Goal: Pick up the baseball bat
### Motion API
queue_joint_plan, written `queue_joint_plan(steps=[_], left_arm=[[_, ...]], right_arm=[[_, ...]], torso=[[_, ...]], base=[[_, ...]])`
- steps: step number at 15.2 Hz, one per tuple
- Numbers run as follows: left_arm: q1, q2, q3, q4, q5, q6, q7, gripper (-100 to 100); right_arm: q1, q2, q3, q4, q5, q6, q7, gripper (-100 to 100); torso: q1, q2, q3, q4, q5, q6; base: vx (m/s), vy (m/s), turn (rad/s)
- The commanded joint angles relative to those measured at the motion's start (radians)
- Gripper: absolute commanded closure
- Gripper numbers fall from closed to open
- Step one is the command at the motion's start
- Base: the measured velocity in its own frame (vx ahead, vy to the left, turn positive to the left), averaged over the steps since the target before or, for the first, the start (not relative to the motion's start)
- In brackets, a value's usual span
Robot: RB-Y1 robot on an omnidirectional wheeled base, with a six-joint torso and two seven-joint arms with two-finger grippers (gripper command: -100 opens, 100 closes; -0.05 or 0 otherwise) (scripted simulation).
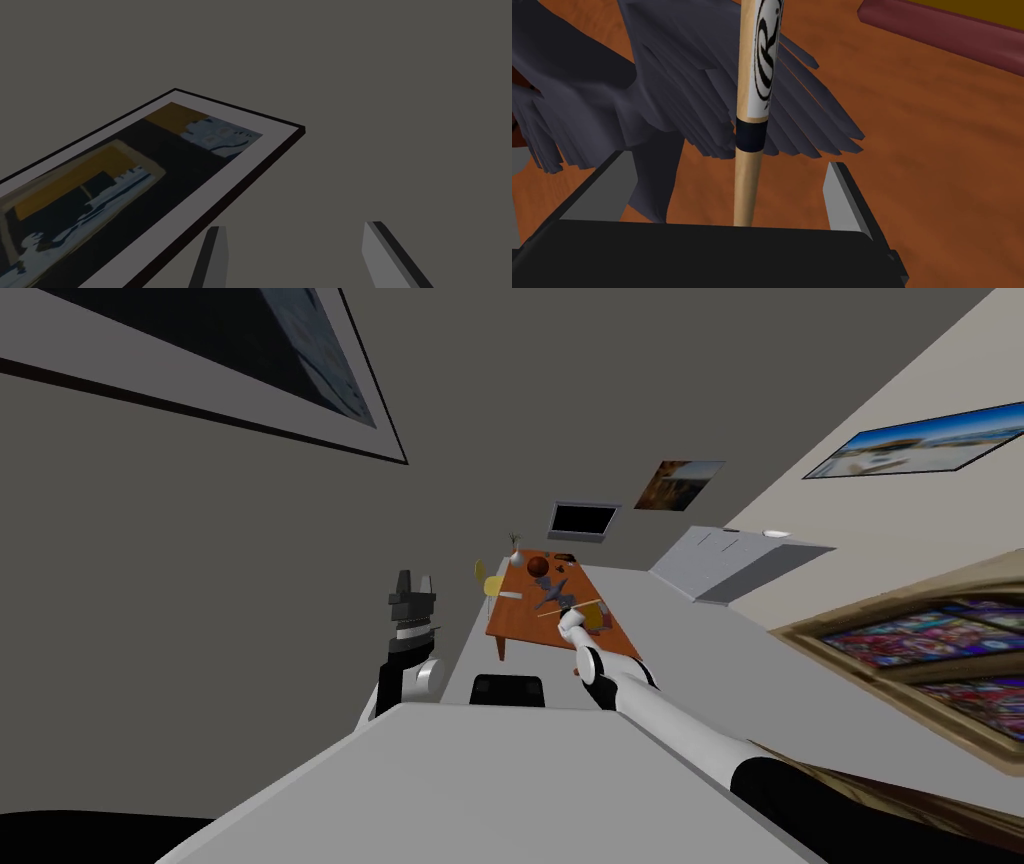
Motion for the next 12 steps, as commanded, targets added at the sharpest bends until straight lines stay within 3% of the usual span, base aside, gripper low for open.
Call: queue_joint_plan(steps=[1, 4, 7, 8, 12], left_arm=[[0.000, 0.000, 0.000, 0.000, 0.000, 0.000, 0.000, 0], [0.000, 0.000, 0.000, 0.000, 0.000, 0.000, 0.000, 0], [0.000, 0.000, 0.000, 0.000, 0.000, 0.000, 0.000, 0], [0.000, 0.000, 0.000, 0.000, 0.000, 0.000, 0.000, 0], [0.000, 0.000, 0.000, 0.000, 0.000, 0.000, 0.000, 0]], right_arm=[[0.032, -0.006, -0.007, -0.018, 0.016, 0.010, -0.019, -100], [0.054, -0.010, -0.011, -0.030, 0.026, 0.017, -0.031, -100], [0.055, -0.007, -0.013, -0.037, 0.013, 0.015, -0.012, -100], [0.055, -0.007, -0.013, -0.036, 0.015, 0.015, -0.016, 100], [0.056, -0.007, -0.014, -0.036, 0.014, 0.014, -0.017, 100]], torso=[[0.000, 0.000, 0.000, 0.000, 0.000, 0.000], [0.000, -0.007, -0.004, -0.001, 0.000, 0.000], [-0.001, -0.008, -0.005, -0.002, -0.001, 0.000], [-0.002, -0.007, -0.004, -0.002, -0.001, -0.001], [-0.001, -0.007, -0.004, -0.002, -0.001, -0.002]], base=[[0.051, -0.014, 0.095], [0.117, -0.018, 0.099], [0.036, -0.009, -0.006], [0.000, 0.000, 0.000], [-0.001, 0.000, -0.004]])
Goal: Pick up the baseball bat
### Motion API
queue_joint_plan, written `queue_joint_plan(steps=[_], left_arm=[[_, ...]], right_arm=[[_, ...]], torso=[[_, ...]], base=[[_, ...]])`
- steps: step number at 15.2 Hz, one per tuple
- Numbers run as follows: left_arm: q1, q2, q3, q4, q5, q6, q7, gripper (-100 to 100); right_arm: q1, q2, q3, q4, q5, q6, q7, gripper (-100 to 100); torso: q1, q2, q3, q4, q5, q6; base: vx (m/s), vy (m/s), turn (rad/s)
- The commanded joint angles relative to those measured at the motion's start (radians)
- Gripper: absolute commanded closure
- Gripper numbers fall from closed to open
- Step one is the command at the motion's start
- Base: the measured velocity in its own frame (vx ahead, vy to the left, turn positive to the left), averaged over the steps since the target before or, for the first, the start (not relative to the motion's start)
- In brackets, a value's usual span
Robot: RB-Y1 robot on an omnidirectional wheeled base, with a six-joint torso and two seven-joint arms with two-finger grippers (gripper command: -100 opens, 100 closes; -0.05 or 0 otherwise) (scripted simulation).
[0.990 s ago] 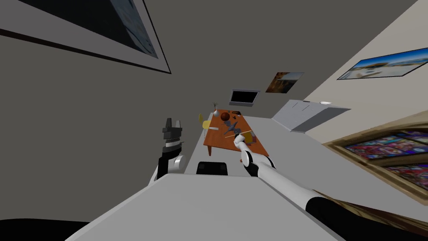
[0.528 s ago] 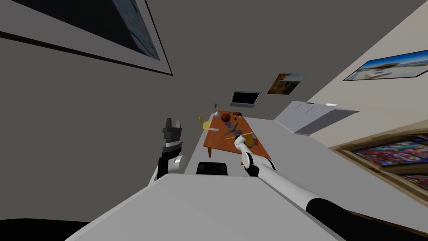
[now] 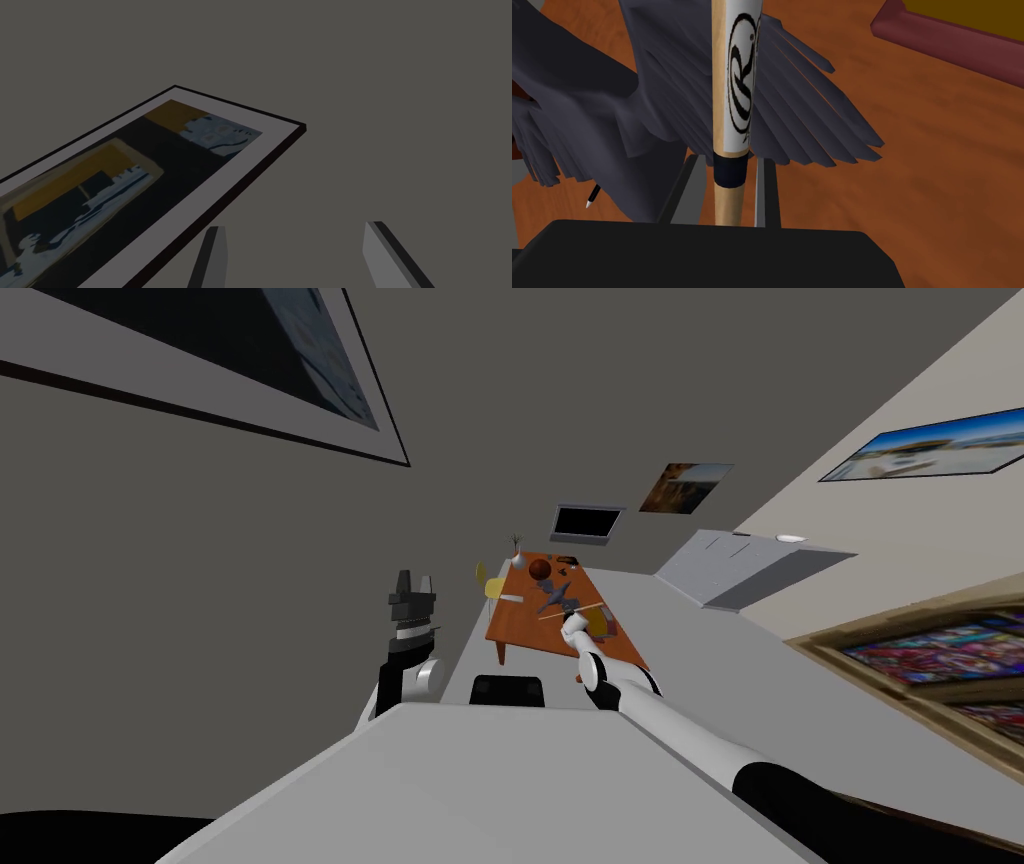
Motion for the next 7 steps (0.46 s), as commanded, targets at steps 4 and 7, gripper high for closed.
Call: queue_joint_plan(steps=[4, 7], left_arm=[[0.000, 0.000, 0.000, 0.000, 0.000, 0.000, 0.000, 0], [0.000, 0.000, 0.000, 0.000, 0.000, 0.000, 0.000, 0]], right_arm=[[-0.045, 0.005, 0.012, 0.030, -0.009, -0.011, -0.002, 100], [-0.048, 0.005, 0.014, 0.039, 0.002, -0.012, -0.008, 100]], torso=[[0.002, 0.008, 0.004, 0.001, 0.001, 0.001], [0.002, 0.005, 0.003, 0.002, 0.001, 0.000]], base=[[-0.103, 0.015, -0.075], [-0.027, 0.011, -0.005]])
